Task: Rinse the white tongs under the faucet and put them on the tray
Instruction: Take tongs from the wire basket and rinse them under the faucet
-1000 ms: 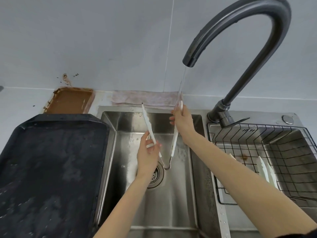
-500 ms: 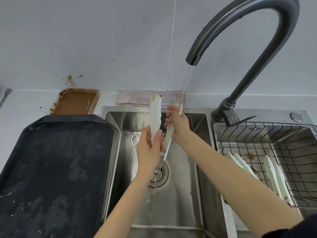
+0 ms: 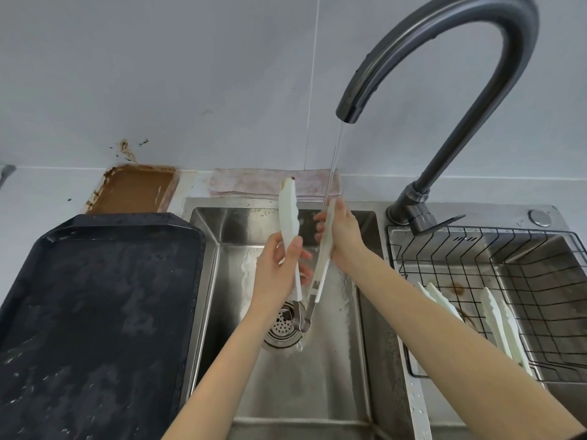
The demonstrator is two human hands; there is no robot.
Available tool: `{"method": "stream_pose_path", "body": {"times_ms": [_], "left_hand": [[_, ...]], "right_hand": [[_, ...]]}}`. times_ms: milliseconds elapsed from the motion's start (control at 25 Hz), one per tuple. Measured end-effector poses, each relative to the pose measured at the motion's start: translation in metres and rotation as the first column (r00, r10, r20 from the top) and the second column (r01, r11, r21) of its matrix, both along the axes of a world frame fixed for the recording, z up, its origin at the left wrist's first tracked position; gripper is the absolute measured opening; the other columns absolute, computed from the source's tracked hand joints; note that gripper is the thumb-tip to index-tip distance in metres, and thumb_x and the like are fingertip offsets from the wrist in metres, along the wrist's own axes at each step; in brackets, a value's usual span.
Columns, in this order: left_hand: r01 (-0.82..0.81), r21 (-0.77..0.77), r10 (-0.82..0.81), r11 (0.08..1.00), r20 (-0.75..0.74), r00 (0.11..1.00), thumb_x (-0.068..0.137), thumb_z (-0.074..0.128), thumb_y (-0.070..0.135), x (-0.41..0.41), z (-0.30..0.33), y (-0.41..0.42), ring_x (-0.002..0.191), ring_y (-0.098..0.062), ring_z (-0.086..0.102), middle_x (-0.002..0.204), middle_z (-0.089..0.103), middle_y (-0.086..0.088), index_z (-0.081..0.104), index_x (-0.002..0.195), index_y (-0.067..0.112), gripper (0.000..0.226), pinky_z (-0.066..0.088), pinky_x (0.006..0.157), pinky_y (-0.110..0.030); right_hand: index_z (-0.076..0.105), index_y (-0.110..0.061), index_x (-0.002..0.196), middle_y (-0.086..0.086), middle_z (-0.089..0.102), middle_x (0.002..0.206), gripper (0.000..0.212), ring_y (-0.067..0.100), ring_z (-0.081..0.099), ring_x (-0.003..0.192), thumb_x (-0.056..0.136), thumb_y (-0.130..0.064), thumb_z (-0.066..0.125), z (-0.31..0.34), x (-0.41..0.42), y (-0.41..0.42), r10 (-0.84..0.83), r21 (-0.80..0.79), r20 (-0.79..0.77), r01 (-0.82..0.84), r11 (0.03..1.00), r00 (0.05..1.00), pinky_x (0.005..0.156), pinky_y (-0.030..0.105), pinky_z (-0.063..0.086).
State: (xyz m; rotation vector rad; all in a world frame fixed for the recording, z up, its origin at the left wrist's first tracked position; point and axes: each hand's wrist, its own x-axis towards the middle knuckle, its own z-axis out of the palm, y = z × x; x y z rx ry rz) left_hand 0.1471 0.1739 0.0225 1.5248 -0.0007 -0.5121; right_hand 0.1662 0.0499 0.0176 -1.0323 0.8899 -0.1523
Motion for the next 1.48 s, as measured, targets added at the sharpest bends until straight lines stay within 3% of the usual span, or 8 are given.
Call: {"method": "stream_pose_path", "body": {"times_ms": [200, 440, 680, 800, 960, 1200, 1360, 1480], "left_hand": [[0.035, -0.052, -0.036, 0.998, -0.012, 0.999, 0.097, 0.039, 0.029, 0.029, 0.032, -0.032, 0.04, -0.004, 0.053, 0.072, 0.061, 0.001, 0.053, 0.086, 0.019, 0.021, 0.049, 0.042, -0.02], [0.15, -0.364, -0.269, 0.919, -0.305, 0.914, 0.096, 0.045, 0.016, 0.046, 0.044, -0.058, 0.056, -0.008, 0.064, 0.079, 0.065, -0.002, 0.059, 0.097, 0.011, 0.014, 0.053, 0.052, -0.02], [0.144, -0.334, -0.272, 0.931, -0.377, 0.885, 0.098, 0.039, 0.02, 0.05, 0.038, -0.064, 0.056, -0.006, 0.062, 0.067, 0.067, 0.004, 0.063, 0.093, 0.015, 0.024, 0.049, 0.055, -0.019], [0.107, -0.154, -0.153, 0.982, -0.328, 0.932, 0.095, 0.045, 0.023, 0.055, 0.029, -0.059, 0.042, -0.006, 0.049, 0.059, 0.056, 0.004, 0.062, 0.099, 0.014, 0.019, 0.041, 0.041, -0.018], [-0.071, -0.15, 0.01, 0.986, -0.37, 0.929, 0.095, 0.046, 0.015, 0.064, 0.014, -0.044, 0.075, -0.01, 0.06, 0.085, 0.062, 0.001, 0.063, 0.107, 0.012, 0.021, 0.046, 0.058, -0.02], [0.063, -0.339, -0.212, 0.939, -0.423, 0.881, 0.099, 0.037, 0.023, 0.061, 0.008, -0.049, 0.098, -0.019, 0.061, 0.111, 0.059, -0.007, 0.05, 0.119, 0.008, 0.029, 0.051, 0.081, -0.037], [0.137, -0.067, -0.151, 0.988, -0.286, 0.946, 0.099, 0.033, 0.011, 0.057, 0.008, -0.062, 0.104, -0.021, 0.06, 0.12, 0.06, -0.013, 0.049, 0.126, -0.001, 0.033, 0.052, 0.091, -0.044], [0.061, 0.121, -0.047, 0.991, -0.117, 0.992, 0.097, 0.034, 0.006, 0.057, 0.004, -0.071, 0.079, -0.017, 0.069, 0.097, 0.068, -0.012, 0.054, 0.118, -0.002, 0.03, 0.06, 0.072, -0.034]], "right_hand": [[0.048, -0.015, 0.11, 0.003, 0.046, 0.068, 0.026, 0.011, 0.039, 0.047, 0.099, -0.031, 0.03, -0.015, -0.016, -0.011, -0.068, 0.148, -0.008, 0.068, 0.987, 0.998, 0.041, 0.021, 0.037], [0.049, -0.009, 0.12, 0.004, 0.05, 0.069, 0.041, 0.009, 0.045, 0.04, 0.099, -0.039, 0.029, -0.032, -0.031, -0.023, -0.119, 0.378, 0.0, 0.11, 0.919, 0.993, 0.034, 0.019, 0.04], [0.051, -0.012, 0.112, 0.004, 0.053, 0.077, 0.034, 0.012, 0.044, 0.057, 0.099, -0.036, 0.031, -0.022, -0.037, -0.028, -0.186, 0.356, -0.022, 0.181, 0.917, 0.982, 0.054, 0.023, 0.041], [0.052, -0.016, 0.111, 0.002, 0.054, 0.082, 0.03, 0.01, 0.043, 0.06, 0.098, -0.037, 0.036, -0.013, -0.038, -0.03, -0.203, 0.311, -0.023, 0.2, 0.929, 0.979, 0.057, 0.022, 0.039], [0.056, -0.017, 0.083, -0.004, 0.052, 0.073, 0.015, 0.007, 0.044, 0.06, 0.091, -0.03, 0.054, 0.011, -0.042, -0.038, -0.202, 0.13, 0.015, 0.198, 0.971, 0.979, 0.057, 0.02, 0.038], [0.056, -0.013, 0.111, -0.006, 0.052, 0.077, 0.035, 0.007, 0.047, 0.066, 0.084, -0.034, 0.064, 0.048, -0.049, -0.042, -0.131, -0.296, 0.078, 0.148, 0.944, 0.988, 0.07, 0.022, 0.042], [0.054, -0.014, 0.107, -0.004, 0.053, 0.077, 0.032, 0.008, 0.049, 0.066, 0.084, -0.032, 0.065, 0.053, -0.053, -0.036, -0.104, -0.347, 0.053, 0.116, 0.931, 0.993, 0.063, 0.016, 0.046], [0.055, -0.017, 0.103, -0.006, 0.055, 0.073, 0.027, 0.004, 0.051, 0.062, 0.083, -0.03, 0.066, 0.054, -0.055, -0.029, -0.055, -0.411, 0.075, 0.081, 0.908, 0.996, 0.054, 0.01, 0.044]]}}
